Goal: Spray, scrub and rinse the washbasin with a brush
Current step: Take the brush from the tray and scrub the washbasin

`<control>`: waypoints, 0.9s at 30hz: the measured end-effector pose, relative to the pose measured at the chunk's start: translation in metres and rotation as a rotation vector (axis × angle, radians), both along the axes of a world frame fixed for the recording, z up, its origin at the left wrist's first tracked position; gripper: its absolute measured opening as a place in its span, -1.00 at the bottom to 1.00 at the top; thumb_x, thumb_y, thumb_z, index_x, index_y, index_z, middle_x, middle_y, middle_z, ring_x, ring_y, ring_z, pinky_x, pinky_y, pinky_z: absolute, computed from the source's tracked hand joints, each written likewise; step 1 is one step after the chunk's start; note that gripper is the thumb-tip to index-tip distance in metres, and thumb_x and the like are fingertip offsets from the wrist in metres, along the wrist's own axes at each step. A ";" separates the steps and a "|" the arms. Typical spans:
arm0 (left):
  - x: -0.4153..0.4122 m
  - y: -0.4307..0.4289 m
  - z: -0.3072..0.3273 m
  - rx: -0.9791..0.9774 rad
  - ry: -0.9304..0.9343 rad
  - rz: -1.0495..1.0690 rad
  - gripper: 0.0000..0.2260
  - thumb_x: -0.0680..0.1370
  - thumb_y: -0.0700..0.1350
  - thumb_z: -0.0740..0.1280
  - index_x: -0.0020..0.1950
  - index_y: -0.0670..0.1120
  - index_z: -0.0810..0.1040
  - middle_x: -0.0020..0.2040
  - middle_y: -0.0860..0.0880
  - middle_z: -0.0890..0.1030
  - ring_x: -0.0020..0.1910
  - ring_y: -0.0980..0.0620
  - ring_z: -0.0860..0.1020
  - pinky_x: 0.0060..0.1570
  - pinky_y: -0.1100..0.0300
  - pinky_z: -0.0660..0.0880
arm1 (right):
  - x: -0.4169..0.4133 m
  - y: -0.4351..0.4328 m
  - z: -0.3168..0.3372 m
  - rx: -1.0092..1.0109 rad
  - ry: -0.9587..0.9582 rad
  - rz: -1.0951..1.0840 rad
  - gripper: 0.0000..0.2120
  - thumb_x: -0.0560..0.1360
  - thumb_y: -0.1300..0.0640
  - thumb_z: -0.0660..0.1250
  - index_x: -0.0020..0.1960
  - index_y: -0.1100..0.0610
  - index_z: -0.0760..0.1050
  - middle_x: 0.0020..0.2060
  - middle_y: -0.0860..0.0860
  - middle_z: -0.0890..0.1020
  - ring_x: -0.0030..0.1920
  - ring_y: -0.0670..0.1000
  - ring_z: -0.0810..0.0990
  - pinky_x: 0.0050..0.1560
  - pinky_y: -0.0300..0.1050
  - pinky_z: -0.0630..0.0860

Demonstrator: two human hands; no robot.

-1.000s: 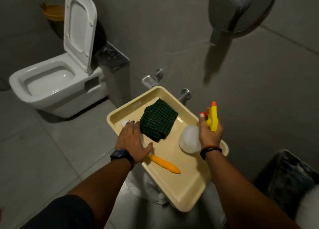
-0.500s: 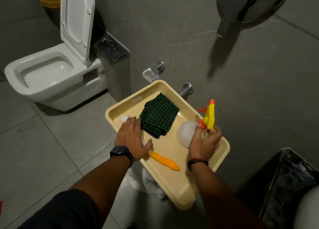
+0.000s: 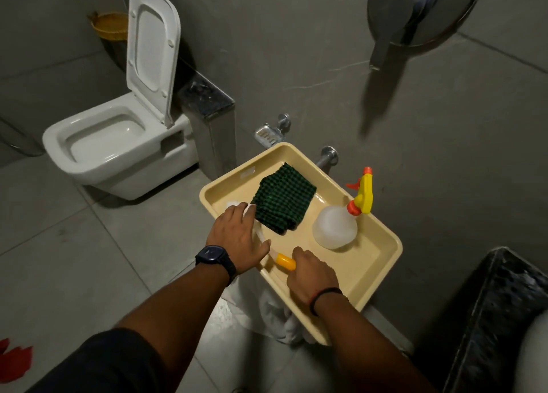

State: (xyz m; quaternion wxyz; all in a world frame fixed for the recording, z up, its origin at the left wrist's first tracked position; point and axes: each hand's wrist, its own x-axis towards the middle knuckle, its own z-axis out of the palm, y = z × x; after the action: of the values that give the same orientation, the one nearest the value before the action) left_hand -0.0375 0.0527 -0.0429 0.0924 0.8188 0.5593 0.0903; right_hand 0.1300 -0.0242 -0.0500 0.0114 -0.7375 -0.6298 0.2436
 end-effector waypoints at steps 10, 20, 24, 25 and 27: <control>0.042 -0.073 0.083 0.138 -0.079 -0.046 -0.34 0.39 0.30 0.16 0.31 -0.12 0.38 0.20 -0.17 0.51 0.16 -0.16 0.46 0.11 -0.03 0.45 | 0.062 -0.091 0.098 0.058 0.497 -0.568 -0.44 0.37 -0.42 0.15 -0.35 0.07 0.51 -0.31 0.02 0.62 -0.18 0.13 0.57 -0.19 -0.09 0.39; 0.201 -0.229 0.160 0.107 -0.212 -0.336 -0.35 0.45 0.29 0.14 0.38 -0.11 0.34 0.31 -0.18 0.46 0.27 -0.16 0.40 0.23 -0.03 0.38 | 0.200 -0.318 0.207 0.363 0.552 -0.981 -0.39 0.34 -0.41 0.24 -0.56 0.10 0.41 -0.70 -0.05 0.44 -0.64 -0.04 0.39 -0.47 -0.17 0.33; 0.270 -0.280 0.163 -0.006 -0.222 -0.446 -0.29 0.43 0.31 0.12 0.44 -0.10 0.24 0.41 -0.19 0.35 0.37 -0.15 0.31 0.35 0.00 0.26 | 0.260 -0.403 0.230 0.386 0.369 -1.156 -0.43 0.38 -0.37 0.23 -0.47 0.10 0.45 -0.51 0.04 0.55 -0.44 0.09 0.46 -0.29 -0.05 0.40; 0.284 -0.288 0.162 -0.024 -0.238 -0.467 -0.28 0.42 0.31 0.12 0.44 -0.10 0.24 0.41 -0.18 0.35 0.37 -0.15 0.31 0.34 0.00 0.26 | 0.270 -0.417 0.231 0.345 0.335 -1.183 -0.44 0.39 -0.37 0.22 -0.39 0.13 0.47 -0.41 0.09 0.57 -0.37 0.12 0.48 -0.25 -0.03 0.42; 0.310 -0.301 0.157 -0.041 -0.254 -0.503 -0.30 0.43 0.30 0.16 0.44 -0.09 0.23 0.41 -0.17 0.33 0.37 -0.16 0.30 0.34 -0.01 0.26 | 0.288 -0.436 0.227 0.229 0.262 -1.187 -0.46 0.42 -0.35 0.18 -0.26 0.16 0.46 -0.28 0.14 0.58 -0.28 0.14 0.51 -0.20 -0.04 0.43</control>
State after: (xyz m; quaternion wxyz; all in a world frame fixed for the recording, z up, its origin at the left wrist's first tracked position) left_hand 0.2725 -0.2487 0.1137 0.1979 0.9120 0.3241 0.1551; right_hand 0.4177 -0.4607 0.1772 0.3016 -0.9201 -0.1274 0.2150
